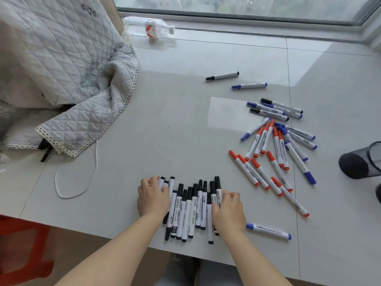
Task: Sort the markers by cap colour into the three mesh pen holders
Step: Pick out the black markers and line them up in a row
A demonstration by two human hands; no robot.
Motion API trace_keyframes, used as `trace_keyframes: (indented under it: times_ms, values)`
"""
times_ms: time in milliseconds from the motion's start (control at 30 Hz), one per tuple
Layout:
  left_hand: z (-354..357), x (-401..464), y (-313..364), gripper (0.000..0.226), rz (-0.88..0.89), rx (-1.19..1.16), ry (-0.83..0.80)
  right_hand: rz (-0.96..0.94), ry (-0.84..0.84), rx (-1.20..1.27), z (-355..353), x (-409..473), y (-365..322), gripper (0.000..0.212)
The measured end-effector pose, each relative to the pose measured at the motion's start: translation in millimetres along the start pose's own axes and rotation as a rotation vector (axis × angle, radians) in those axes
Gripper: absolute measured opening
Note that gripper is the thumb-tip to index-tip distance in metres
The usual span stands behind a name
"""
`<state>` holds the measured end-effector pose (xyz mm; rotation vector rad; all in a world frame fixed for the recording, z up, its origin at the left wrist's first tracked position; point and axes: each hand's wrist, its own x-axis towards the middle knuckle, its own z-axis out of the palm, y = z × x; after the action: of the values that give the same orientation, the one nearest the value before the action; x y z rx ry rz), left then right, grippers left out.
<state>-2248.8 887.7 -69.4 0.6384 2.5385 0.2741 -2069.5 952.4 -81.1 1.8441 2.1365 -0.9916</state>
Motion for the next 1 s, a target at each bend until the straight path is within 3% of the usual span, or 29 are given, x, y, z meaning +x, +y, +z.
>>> trace_keyframes:
  times_ms: [233,567,767,1000]
  values:
    - [-17,19,49,0.046,0.167,-0.065,-0.076,0.012,0.024,0.071,-38,24,2,0.044]
    - [-28,73,184,0.041,0.426,-0.020,-0.133,0.009,0.142,-0.027,-163,136,16,0.035]
    - [6,101,269,0.033,0.526,0.095,-0.207,-0.031,0.209,-0.085,-217,217,48,0.031]
    - [64,113,330,0.027,0.498,0.097,-0.229,-0.156,0.282,-0.144,-241,290,74,0.027]
